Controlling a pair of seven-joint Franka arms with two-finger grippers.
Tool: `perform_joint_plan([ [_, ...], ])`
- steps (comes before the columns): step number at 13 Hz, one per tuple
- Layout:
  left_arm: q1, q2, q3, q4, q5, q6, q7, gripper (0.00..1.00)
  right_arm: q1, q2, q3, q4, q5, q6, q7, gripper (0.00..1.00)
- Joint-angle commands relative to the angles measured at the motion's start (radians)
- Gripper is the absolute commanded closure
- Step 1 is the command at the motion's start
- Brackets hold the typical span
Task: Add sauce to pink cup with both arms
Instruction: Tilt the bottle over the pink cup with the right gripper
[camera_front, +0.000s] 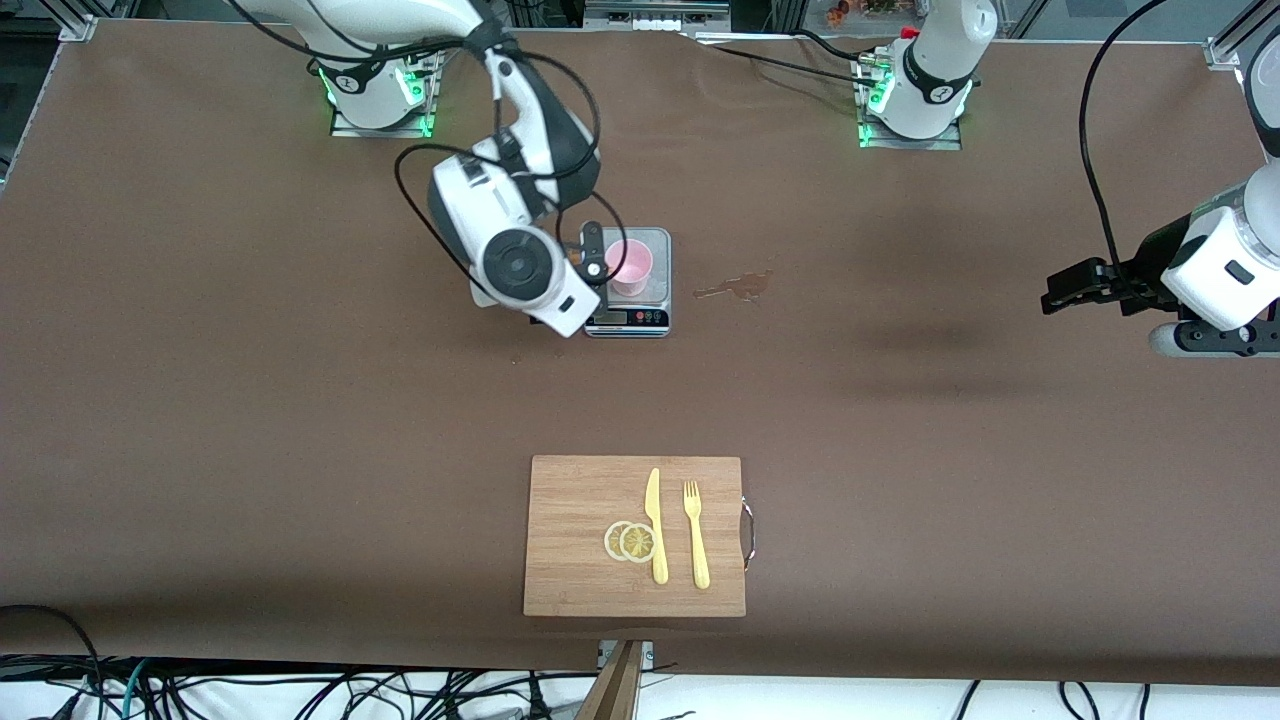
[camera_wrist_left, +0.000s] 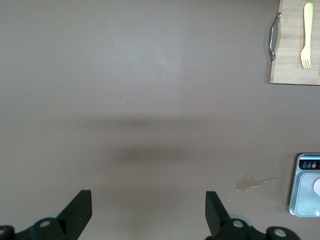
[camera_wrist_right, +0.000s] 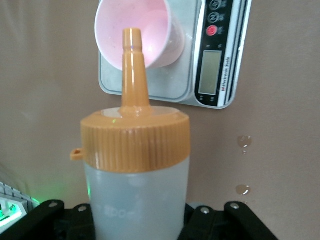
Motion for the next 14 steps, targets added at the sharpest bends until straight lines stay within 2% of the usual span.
perform_joint_plan([
  [1,0.006,0.014,-0.006,0.037,0.020,-0.022,0.025,0.00,0.051,-0.058,-0.006,-0.067,-0.090,0.019,0.088,0.89],
  [3,0.006,0.015,-0.006,0.037,0.020,-0.022,0.025,0.00,0.093,-0.051,-0.006,-0.068,-0.168,0.021,0.172,0.89],
  [5,0.006,0.015,-0.006,0.037,0.020,-0.022,0.025,0.00,0.110,-0.048,-0.006,-0.070,-0.185,0.019,0.208,0.89],
  [7,0.006,0.015,-0.006,0.037,0.022,-0.022,0.025,0.00,0.148,-0.047,-0.004,-0.074,-0.257,0.018,0.275,0.89],
  [14,0.006,0.014,-0.005,0.037,0.020,-0.022,0.025,0.00,0.229,-0.015,-0.004,-0.088,-0.382,0.021,0.432,0.89],
])
